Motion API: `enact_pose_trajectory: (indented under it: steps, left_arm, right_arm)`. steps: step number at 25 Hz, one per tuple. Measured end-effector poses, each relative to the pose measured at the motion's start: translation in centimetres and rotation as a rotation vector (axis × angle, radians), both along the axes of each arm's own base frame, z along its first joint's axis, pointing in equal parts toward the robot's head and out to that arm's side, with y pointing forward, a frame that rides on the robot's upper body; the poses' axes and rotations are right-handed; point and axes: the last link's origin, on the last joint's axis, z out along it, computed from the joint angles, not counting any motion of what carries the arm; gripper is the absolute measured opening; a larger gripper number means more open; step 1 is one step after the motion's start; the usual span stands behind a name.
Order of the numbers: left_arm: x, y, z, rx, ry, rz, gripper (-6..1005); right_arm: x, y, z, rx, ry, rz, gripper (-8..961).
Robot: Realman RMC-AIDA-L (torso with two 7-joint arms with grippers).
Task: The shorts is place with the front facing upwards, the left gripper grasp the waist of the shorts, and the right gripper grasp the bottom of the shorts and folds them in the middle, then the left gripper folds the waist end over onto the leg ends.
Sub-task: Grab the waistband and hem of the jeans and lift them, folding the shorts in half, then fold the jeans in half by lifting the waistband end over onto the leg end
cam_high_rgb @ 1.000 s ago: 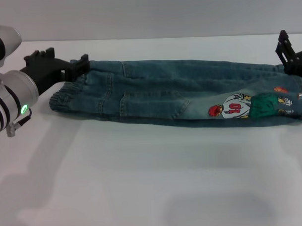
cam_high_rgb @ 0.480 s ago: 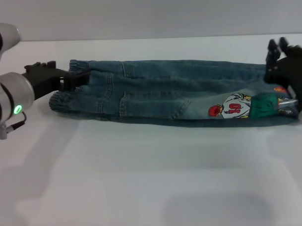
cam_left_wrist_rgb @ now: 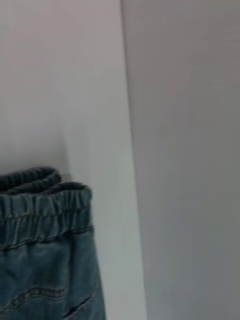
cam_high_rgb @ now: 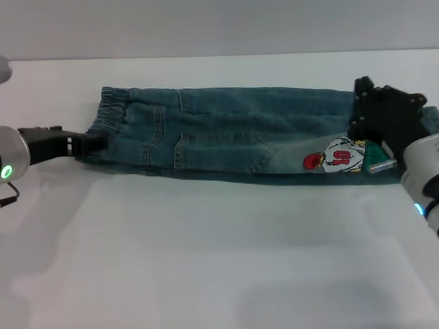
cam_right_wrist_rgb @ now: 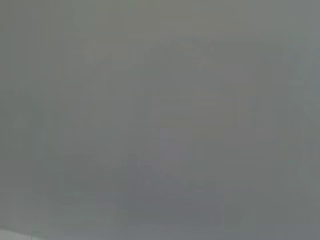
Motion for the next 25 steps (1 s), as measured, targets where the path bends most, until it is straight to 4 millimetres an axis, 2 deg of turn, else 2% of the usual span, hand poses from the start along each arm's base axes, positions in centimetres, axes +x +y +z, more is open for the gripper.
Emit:
enact_pose_trajectory:
  steps: [15, 25]
  left_arm:
    - [-0.1, 0.4, -0.7, -0.029, 0.002, 0.014, 773]
    - [-0.2, 0.9, -1.0, -0.05, 0.002, 0.025, 759]
  right_arm:
    - [-0.5, -0.1, -1.7, -0.068, -0.004, 0.028, 0]
    - [-0.7, -0.1, -1.8, -0.073, -0.004, 0.034, -1]
